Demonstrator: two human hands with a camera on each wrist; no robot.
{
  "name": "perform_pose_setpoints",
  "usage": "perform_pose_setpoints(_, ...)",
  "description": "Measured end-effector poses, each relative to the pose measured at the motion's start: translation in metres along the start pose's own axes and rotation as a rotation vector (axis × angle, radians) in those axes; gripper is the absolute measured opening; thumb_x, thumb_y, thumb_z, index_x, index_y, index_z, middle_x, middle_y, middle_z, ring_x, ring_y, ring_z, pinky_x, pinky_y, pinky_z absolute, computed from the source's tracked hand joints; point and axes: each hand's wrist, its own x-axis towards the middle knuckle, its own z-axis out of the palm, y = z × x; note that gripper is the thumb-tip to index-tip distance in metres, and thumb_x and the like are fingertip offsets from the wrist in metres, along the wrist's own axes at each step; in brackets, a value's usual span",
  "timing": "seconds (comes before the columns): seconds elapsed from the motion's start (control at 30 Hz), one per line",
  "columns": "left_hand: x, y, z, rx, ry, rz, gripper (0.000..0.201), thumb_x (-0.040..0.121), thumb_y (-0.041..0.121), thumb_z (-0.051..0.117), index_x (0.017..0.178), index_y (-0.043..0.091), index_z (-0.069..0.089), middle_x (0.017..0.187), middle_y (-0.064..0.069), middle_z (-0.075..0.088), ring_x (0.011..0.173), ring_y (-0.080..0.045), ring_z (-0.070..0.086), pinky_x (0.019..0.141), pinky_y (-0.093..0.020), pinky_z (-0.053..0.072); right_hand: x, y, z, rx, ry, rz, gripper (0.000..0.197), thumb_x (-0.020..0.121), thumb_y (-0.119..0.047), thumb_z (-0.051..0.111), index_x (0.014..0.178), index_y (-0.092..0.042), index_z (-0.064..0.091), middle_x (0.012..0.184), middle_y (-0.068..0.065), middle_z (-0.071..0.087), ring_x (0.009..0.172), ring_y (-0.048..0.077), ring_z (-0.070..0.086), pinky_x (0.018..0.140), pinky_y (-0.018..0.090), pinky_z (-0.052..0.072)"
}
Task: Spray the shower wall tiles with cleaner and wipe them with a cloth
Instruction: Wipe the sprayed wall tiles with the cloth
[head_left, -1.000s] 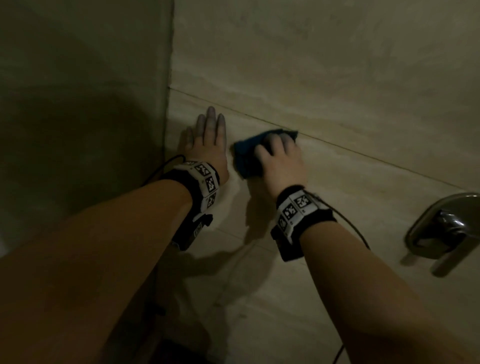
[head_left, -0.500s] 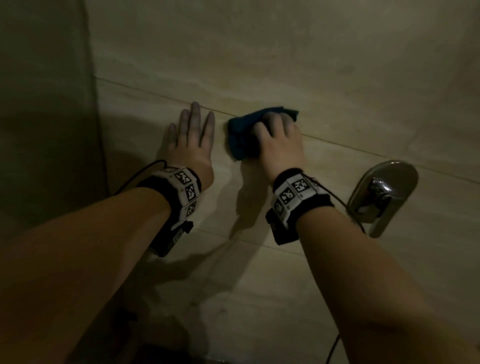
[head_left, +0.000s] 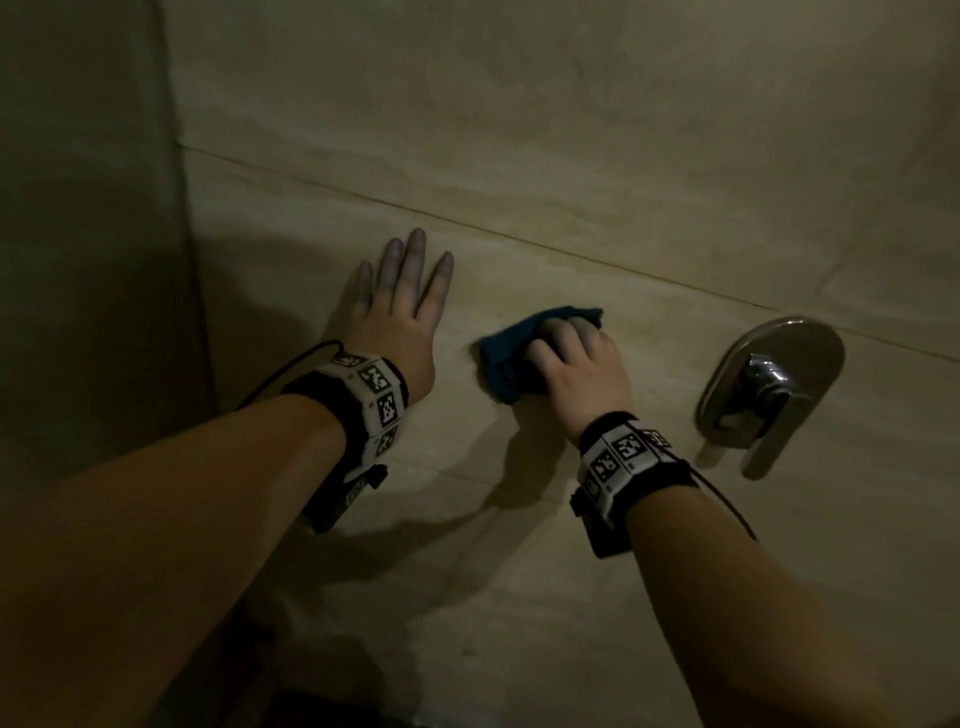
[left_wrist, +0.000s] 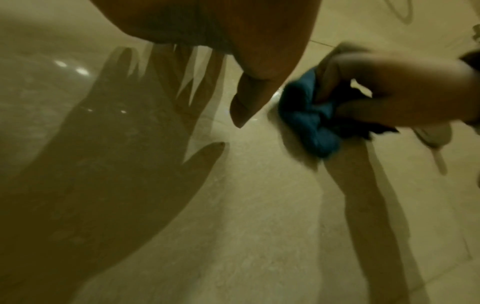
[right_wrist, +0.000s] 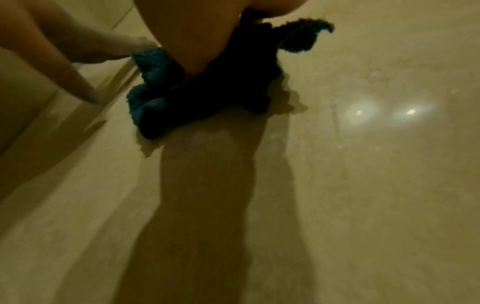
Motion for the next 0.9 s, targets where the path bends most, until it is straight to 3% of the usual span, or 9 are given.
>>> perform_pose_setpoints(0.07,0.002,0.004,-0.003,0.022,-0.006,0.021,0.101,0.087,0.021,0.053,0.142,0.018,-0.032,0.151,-0.012,-0.036,0.143,-0.032,-0.025,0.117,-0.046,-0.01,0.005,0.008,-0.006,0.02,0.037,0.047,0.029,0.073,-0.026,0.036,0.099,-0.019,0.045,0.105,0.013,0.068,0.103,0.028,0.038,0.077,0.04,0.055)
perform_pose_setpoints(0.17,0.005,0.016,-0.005,0.027,0.037,0.083,0.1,0.088,0.024,0.052,0.143,0.017,-0.031,0.152,-0.013,-0.034,0.144,-0.032,-0.024,0.116,-0.045,-0.011,0.013,0.015,-0.022,0.068,0.139,0.189,0.03,0.076,-0.022,0.041,0.102,-0.014,0.055,0.111,0.017,0.064,0.107,0.032,0.039,0.083,0.04,0.052)
perform_pose_setpoints(0.23,0.007,0.024,-0.005,0.023,0.07,0.113,0.099,0.088,0.025,0.051,0.143,0.016,-0.031,0.152,-0.013,-0.033,0.144,-0.032,-0.022,0.116,-0.045,-0.011,0.017,0.018,-0.027,0.132,0.161,0.299,0.031,0.083,-0.014,0.05,0.111,-0.007,0.059,0.128,0.021,0.053,0.122,0.038,0.038,0.099,0.044,0.04)
perform_pose_setpoints(0.3,0.007,0.032,-0.005,0.01,0.072,0.124,0.098,0.088,0.027,0.049,0.142,0.015,-0.031,0.153,-0.014,-0.032,0.144,-0.034,-0.022,0.116,-0.046,-0.011,0.016,0.017,-0.026,0.175,0.175,0.35,0.032,0.083,-0.009,0.054,0.114,-0.006,0.059,0.134,0.023,0.047,0.128,0.041,0.035,0.106,0.047,0.032)
perform_pose_setpoints(0.53,0.008,0.033,-0.003,0.036,0.025,0.127,0.095,0.091,0.032,0.044,0.14,0.013,-0.035,0.151,-0.016,-0.035,0.142,-0.036,-0.024,0.116,-0.047,-0.011,-0.016,0.015,0.01,0.197,0.206,0.378,0.024,0.071,-0.008,0.059,0.095,-0.003,0.063,0.116,0.027,0.06,0.111,0.029,0.028,0.091,0.054,0.045)
perform_pose_setpoints(0.67,0.005,0.034,-0.003,0.058,0.024,0.121,0.096,0.091,0.03,0.045,0.138,0.013,-0.037,0.15,-0.016,-0.036,0.142,-0.035,-0.025,0.116,-0.047,-0.012,-0.028,0.014,0.014,0.169,0.133,0.349,0.03,0.073,-0.017,0.043,0.092,-0.006,0.064,0.11,0.024,0.064,0.108,0.03,0.032,0.084,0.054,0.049)
perform_pose_setpoints(0.73,0.005,0.037,-0.006,0.057,0.039,0.138,0.094,0.091,0.031,0.044,0.142,0.014,-0.033,0.15,-0.016,-0.035,0.143,-0.035,-0.025,0.116,-0.046,-0.012,-0.028,0.014,0.011,0.153,0.103,0.332,0.026,0.07,-0.013,0.053,0.092,-0.006,0.064,0.108,0.025,0.064,0.107,0.031,0.033,0.083,0.054,0.05)
perform_pose_setpoints(0.8,0.004,0.041,-0.012,0.057,0.051,0.168,0.093,0.09,0.031,0.044,0.143,0.015,-0.032,0.15,-0.015,-0.036,0.143,-0.034,-0.025,0.116,-0.046,-0.012,-0.026,0.02,0.004,0.155,0.13,0.339,0.03,0.071,-0.007,0.06,0.1,-0.006,0.063,0.117,0.024,0.059,0.115,0.036,0.037,0.093,0.052,0.045)
perform_pose_setpoints(0.9,0.005,0.044,-0.016,0.072,0.056,0.192,0.094,0.09,0.03,0.043,0.139,0.017,-0.037,0.148,-0.013,-0.04,0.142,-0.033,-0.027,0.115,-0.046,-0.014,-0.018,0.039,-0.016,0.197,0.132,0.473,0.035,0.086,-0.007,0.054,0.121,-0.01,0.055,0.14,0.017,0.04,0.133,0.036,0.028,0.111,0.042,0.022)
